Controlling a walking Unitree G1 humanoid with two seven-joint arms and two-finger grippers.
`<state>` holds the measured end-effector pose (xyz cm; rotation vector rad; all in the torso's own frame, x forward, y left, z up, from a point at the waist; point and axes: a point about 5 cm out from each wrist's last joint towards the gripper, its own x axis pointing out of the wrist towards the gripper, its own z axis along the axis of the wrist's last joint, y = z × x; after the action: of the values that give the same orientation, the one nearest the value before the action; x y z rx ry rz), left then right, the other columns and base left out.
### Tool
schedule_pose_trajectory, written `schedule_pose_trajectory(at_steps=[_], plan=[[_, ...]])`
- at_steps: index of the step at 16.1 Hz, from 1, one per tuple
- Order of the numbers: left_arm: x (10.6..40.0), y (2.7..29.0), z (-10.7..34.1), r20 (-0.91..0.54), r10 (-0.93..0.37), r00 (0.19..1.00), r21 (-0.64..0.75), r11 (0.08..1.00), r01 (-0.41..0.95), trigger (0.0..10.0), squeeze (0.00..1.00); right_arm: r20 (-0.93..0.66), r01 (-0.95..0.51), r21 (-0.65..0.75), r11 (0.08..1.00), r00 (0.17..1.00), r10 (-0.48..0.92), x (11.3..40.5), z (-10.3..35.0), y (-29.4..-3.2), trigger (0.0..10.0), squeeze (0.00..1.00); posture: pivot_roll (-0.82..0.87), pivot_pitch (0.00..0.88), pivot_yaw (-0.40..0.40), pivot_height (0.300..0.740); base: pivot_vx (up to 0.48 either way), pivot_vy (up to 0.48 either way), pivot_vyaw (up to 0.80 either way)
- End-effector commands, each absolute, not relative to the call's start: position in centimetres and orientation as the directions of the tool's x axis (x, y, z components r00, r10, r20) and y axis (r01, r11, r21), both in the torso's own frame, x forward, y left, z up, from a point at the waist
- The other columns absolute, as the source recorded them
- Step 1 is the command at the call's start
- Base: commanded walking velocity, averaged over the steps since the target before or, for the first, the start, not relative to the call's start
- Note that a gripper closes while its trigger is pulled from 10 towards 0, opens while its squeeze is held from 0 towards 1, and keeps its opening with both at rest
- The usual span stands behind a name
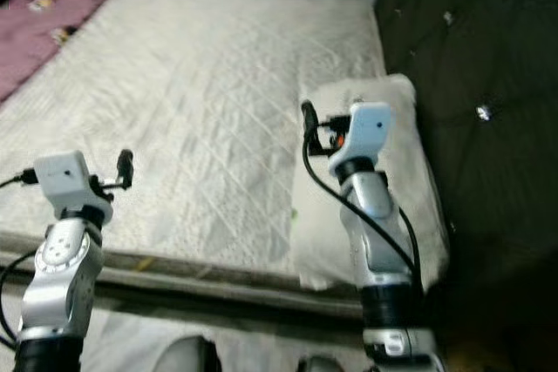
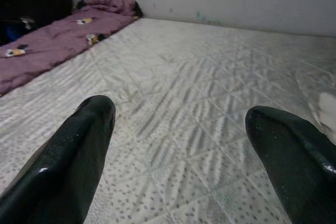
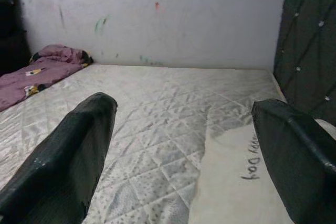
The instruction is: Clean up the room
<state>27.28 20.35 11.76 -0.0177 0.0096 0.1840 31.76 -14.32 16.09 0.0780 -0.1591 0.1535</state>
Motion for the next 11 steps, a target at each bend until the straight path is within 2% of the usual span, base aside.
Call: schedule_pose_trajectory(at_steps=[1,5,6,7,11], plan=[[27.3,20.6,11.4,-0.027,0.179,0.983,-0.009,0.984,-0.179,10.0,0.0,0.151,-0.139,0.065,0.988,0.98,0.127,31.6,15.6,-14.7,10.0,1.0,-0.05,0.0,0.021,0.74,0.0,0.0,0.0],[27.5,20.7,11.4,-0.024,0.176,0.984,-0.011,0.984,-0.177,10.0,0.0,0.13,-0.122,0.053,0.991,0.985,0.114,31.3,14.9,-15.0,10.0,1.0,-0.05,0.0,0.017,0.74,0.0,0.0,0.0],[27.5,20.7,11.4,-0.024,0.176,0.984,-0.011,0.984,-0.176,10.0,0.0,0.126,-0.117,0.048,0.992,0.986,0.11,31.3,14.8,-15.1,10.0,0.67,-0.05,0.0,0.016,0.74,0.0,0.0,0.0],[27.5,20.8,11.3,-0.024,0.179,0.984,-0.004,0.984,-0.179,10.0,0.0,0.084,-0.105,0.036,0.994,0.991,0.102,31.2,14.0,-15.2,10.0,0.0,-0.05,0.0,0.015,0.74,0.0,0.0,0.0],[27.7,21.0,11.8,0.012,0.167,0.986,0.002,0.986,-0.167,10.0,0.0,0.03,-0.09,0.027,0.996,0.996,0.089,31.0,12.8,-15.6,10.0,0.0,-0.05,0.0,0.005,0.74,0.0,0.0,0.0]])
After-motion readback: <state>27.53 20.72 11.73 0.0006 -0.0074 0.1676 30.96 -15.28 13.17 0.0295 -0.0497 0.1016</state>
